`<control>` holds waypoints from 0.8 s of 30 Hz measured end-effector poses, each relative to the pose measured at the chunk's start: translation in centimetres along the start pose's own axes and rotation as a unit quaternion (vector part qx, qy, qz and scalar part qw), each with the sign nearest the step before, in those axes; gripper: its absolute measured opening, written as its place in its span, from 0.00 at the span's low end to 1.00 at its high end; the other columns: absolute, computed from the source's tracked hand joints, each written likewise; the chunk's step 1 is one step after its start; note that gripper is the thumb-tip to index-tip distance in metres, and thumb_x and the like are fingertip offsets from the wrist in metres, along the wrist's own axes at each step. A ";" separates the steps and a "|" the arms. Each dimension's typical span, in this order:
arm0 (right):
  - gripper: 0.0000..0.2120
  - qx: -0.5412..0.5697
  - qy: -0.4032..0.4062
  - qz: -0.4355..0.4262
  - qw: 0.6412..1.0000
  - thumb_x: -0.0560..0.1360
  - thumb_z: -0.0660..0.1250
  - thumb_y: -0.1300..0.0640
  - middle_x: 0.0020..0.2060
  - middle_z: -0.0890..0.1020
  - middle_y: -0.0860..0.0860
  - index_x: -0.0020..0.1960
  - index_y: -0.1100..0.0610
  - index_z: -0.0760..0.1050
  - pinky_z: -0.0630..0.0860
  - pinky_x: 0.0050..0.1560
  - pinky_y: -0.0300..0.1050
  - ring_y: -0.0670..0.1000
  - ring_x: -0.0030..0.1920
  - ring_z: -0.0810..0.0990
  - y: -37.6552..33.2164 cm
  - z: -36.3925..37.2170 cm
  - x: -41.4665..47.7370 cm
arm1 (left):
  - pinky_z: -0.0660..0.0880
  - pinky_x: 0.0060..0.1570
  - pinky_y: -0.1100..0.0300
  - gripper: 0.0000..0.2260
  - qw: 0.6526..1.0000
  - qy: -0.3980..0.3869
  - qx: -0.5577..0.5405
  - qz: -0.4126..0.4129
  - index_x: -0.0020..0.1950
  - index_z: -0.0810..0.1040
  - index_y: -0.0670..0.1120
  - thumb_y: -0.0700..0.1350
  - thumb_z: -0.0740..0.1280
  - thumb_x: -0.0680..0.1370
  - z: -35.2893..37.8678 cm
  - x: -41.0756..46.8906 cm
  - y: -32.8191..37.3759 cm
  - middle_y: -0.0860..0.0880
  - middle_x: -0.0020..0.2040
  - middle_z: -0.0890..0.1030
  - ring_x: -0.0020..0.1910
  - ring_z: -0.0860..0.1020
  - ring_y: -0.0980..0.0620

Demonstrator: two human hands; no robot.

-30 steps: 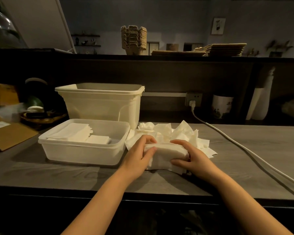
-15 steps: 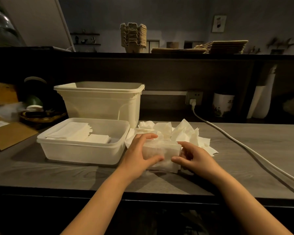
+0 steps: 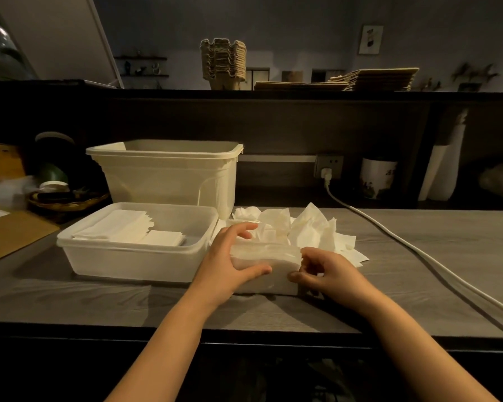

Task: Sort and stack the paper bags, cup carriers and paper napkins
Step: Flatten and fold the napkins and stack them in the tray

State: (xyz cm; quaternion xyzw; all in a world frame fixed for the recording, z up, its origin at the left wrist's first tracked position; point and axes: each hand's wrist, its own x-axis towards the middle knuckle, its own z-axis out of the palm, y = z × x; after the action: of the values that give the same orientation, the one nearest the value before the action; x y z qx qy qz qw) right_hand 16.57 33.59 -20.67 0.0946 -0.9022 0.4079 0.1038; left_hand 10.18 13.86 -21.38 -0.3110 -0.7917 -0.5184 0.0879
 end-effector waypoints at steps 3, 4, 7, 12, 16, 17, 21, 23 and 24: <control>0.14 -0.004 0.016 -0.009 1.000 0.75 0.68 0.59 0.27 0.77 0.43 0.37 0.44 0.70 0.69 0.31 0.30 0.37 0.27 0.74 0.0 0.0 -0.1 | 0.66 0.50 0.72 0.27 1.000 -0.004 -0.011 -0.013 0.57 0.67 0.66 0.47 0.76 0.68 -0.1 0.0 0.0 0.61 0.53 0.73 0.55 0.68 0.67; 0.13 -0.010 0.027 -0.013 1.000 0.75 0.68 0.60 0.27 0.76 0.43 0.39 0.43 0.71 0.69 0.31 0.30 0.36 0.28 0.75 0.0 -0.1 -0.1 | 0.66 0.49 0.73 0.27 1.000 -0.006 -0.016 -0.018 0.57 0.67 0.66 0.46 0.76 0.68 -0.1 0.0 0.1 0.60 0.52 0.74 0.54 0.69 0.67; 0.11 -0.020 0.046 -0.018 0.999 0.76 0.67 0.59 0.31 0.76 0.44 0.41 0.43 0.72 0.69 0.33 0.28 0.37 0.30 0.74 0.1 -0.2 0.1 | 0.68 0.44 0.77 0.28 0.999 -0.009 -0.021 -0.023 0.58 0.66 0.66 0.45 0.76 0.67 -0.1 0.1 0.0 0.58 0.50 0.75 0.51 0.72 0.68; 0.14 -0.012 0.005 -0.021 1.000 0.71 0.72 0.55 0.51 0.70 0.38 0.48 0.40 0.71 0.70 0.48 0.26 0.40 0.51 0.73 0.6 -0.1 0.4 | 0.66 0.47 0.74 0.30 0.998 -0.043 -0.006 -0.035 0.58 0.64 0.68 0.45 0.76 0.68 0.0 -0.1 0.1 0.58 0.50 0.76 0.53 0.73 0.63; 0.16 -0.032 -0.036 -0.004 0.999 0.72 0.71 0.57 0.50 0.77 0.37 0.55 0.43 0.72 0.72 0.53 0.30 0.39 0.53 0.76 0.9 0.1 0.4 | 0.66 0.48 0.75 0.31 0.998 -0.051 -0.011 -0.043 0.59 0.63 0.68 0.45 0.76 0.68 0.0 -0.1 -0.1 0.61 0.52 0.75 0.55 0.71 0.66; 0.13 -0.045 -0.026 0.002 0.999 0.72 0.70 0.57 0.50 0.79 0.40 0.55 0.46 0.74 0.73 0.54 0.34 0.41 0.53 0.77 1.0 0.0 0.4 | 0.65 0.48 0.75 0.33 0.997 -0.060 -0.008 -0.045 0.60 0.62 0.68 0.44 0.76 0.68 0.0 -0.1 -0.1 0.63 0.54 0.73 0.55 0.70 0.67; 0.12 -0.089 0.004 0.018 0.996 0.73 0.69 0.56 0.49 0.82 0.48 0.56 0.55 0.78 0.75 0.53 0.43 0.46 0.50 0.78 1.1 -0.2 0.4 | 0.65 0.47 0.74 0.32 0.996 -0.078 0.022 -0.049 0.63 0.63 0.66 0.41 0.74 0.70 -0.1 -0.2 0.0 0.60 0.62 0.68 0.58 0.67 0.59; 0.10 -0.086 0.027 0.013 0.996 0.73 0.70 0.55 0.47 0.82 0.47 0.54 0.54 0.79 0.74 0.49 0.38 0.44 0.47 0.78 0.9 -0.3 0.3 | 0.69 0.44 0.74 0.30 0.998 -0.048 0.009 -0.047 0.62 0.65 0.66 0.42 0.74 0.70 -0.3 -0.1 0.0 0.59 0.58 0.71 0.53 0.71 0.62; 0.10 -0.080 0.040 0.011 0.996 0.73 0.70 0.55 0.46 0.82 0.47 0.54 0.54 0.79 0.73 0.47 0.36 0.44 0.46 0.78 0.8 -0.4 0.3 | 0.70 0.44 0.73 0.29 0.998 -0.032 -0.005 -0.050 0.62 0.65 0.66 0.42 0.74 0.70 -0.4 0.0 -0.1 0.58 0.57 0.72 0.51 0.72 0.62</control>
State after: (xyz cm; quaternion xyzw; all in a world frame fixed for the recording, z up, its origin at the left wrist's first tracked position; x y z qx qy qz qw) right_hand 16.09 34.38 -20.94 0.0590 -0.9281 0.3387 0.1426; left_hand 10.02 13.46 -21.27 -0.2878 -0.8064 -0.5155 0.0347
